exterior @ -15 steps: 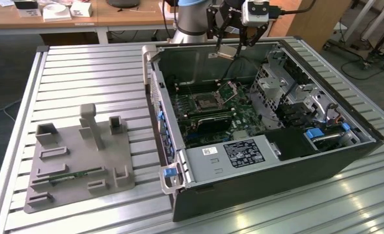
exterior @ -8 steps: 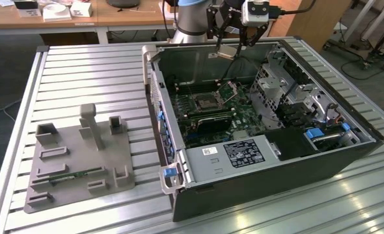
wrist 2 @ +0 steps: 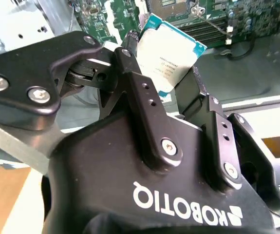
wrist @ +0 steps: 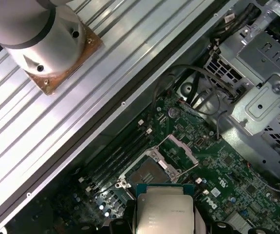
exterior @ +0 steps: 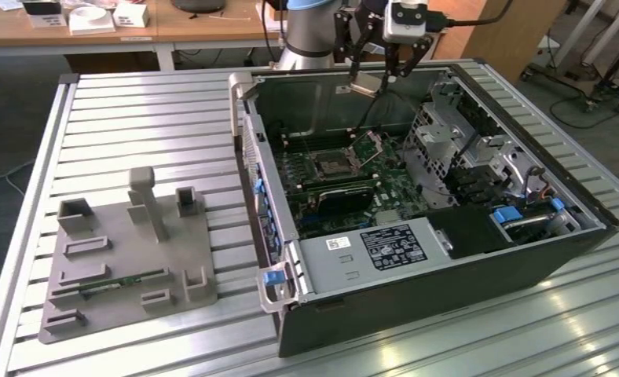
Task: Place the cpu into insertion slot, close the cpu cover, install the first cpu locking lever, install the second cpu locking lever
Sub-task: 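Place the cpu into insertion slot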
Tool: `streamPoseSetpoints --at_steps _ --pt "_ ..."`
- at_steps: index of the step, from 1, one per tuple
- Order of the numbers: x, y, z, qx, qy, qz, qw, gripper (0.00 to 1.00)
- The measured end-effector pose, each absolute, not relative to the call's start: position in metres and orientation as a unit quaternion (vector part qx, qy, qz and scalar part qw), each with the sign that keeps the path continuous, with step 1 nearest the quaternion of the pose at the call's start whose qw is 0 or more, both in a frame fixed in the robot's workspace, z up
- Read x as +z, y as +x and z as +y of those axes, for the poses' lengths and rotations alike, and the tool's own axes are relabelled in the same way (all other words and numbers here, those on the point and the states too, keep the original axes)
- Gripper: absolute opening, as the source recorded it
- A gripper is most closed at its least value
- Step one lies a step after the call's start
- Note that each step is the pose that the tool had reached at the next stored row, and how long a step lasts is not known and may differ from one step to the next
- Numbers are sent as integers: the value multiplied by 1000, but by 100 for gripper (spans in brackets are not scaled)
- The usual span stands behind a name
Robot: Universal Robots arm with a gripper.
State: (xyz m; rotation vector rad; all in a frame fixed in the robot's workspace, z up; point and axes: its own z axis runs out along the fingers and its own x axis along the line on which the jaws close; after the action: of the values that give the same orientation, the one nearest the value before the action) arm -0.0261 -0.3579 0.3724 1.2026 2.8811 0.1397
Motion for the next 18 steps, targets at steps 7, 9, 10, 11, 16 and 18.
streamPoseSetpoints --at_steps 7,9,10,11,16,18 --pt "370 -28 -358 44 429 902 10 54" --pt "370 -31 -358 44 431 901 11 54" --pt "369 -32 -358 44 431 901 11 54" --pt "369 -34 -358 44 431 901 11 54" --pt "368 -37 -358 44 443 895 11 54" --pt "368 -37 -358 44 460 887 12 54"
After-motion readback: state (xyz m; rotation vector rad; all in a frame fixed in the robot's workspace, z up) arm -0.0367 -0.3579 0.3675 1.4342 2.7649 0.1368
